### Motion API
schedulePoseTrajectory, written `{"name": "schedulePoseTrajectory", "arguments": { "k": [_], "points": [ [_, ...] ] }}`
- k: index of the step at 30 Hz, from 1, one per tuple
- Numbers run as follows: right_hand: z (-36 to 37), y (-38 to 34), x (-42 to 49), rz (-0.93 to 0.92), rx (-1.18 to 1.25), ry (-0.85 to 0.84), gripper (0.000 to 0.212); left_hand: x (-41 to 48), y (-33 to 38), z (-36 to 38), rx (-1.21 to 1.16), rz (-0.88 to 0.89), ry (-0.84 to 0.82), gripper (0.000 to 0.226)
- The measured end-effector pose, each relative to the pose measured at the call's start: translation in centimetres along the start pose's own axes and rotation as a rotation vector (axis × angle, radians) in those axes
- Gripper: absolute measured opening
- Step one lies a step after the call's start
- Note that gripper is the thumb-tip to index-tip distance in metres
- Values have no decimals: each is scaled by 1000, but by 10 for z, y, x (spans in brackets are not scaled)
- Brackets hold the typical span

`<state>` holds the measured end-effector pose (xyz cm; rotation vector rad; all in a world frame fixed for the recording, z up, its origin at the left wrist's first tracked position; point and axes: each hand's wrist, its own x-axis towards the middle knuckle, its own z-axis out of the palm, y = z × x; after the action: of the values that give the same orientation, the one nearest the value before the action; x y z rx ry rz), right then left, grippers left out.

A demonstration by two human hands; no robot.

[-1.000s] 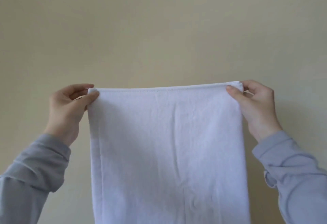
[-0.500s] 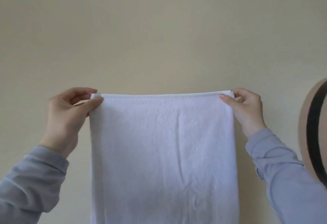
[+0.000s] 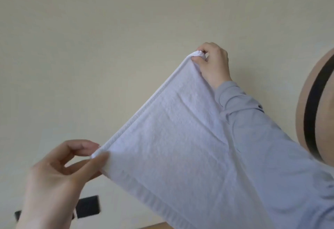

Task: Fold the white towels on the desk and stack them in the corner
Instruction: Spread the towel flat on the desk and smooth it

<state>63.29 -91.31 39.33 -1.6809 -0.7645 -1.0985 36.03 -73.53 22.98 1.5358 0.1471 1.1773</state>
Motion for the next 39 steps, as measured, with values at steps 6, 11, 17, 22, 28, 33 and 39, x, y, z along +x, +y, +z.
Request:
{"name": "schedulePoseTrajectory", "arguments": {
  "k": [6, 11, 17, 22, 28, 33, 39],
  "points": [
    [165, 8, -217, 64, 26, -624, 9, -135, -131, -97, 193, -579, 183, 22],
    [248, -13, -443, 246, 78, -1082, 9, -235, -226, -191, 307, -980, 405, 24],
    [317, -91, -574, 231, 275, -1262, 10, -295, -281, -313, 428, -1199, 646, 21],
    [367, -129, -623, 228, 280, -1400, 24, -317, -288, -350, 599, -1274, 585, 22],
    [352, -143, -673, 145, 390, -1633, 56, -314, -290, -343, 1094, -1210, 295, 29],
    [281, -131, -732, -436, 478, -1579, 48, -296, -322, -300, 1299, -670, -322, 63],
    [331, -100, -729, -872, 216, -1605, 62, -313, -354, -324, 1333, -637, -616, 72]
  ]
}}
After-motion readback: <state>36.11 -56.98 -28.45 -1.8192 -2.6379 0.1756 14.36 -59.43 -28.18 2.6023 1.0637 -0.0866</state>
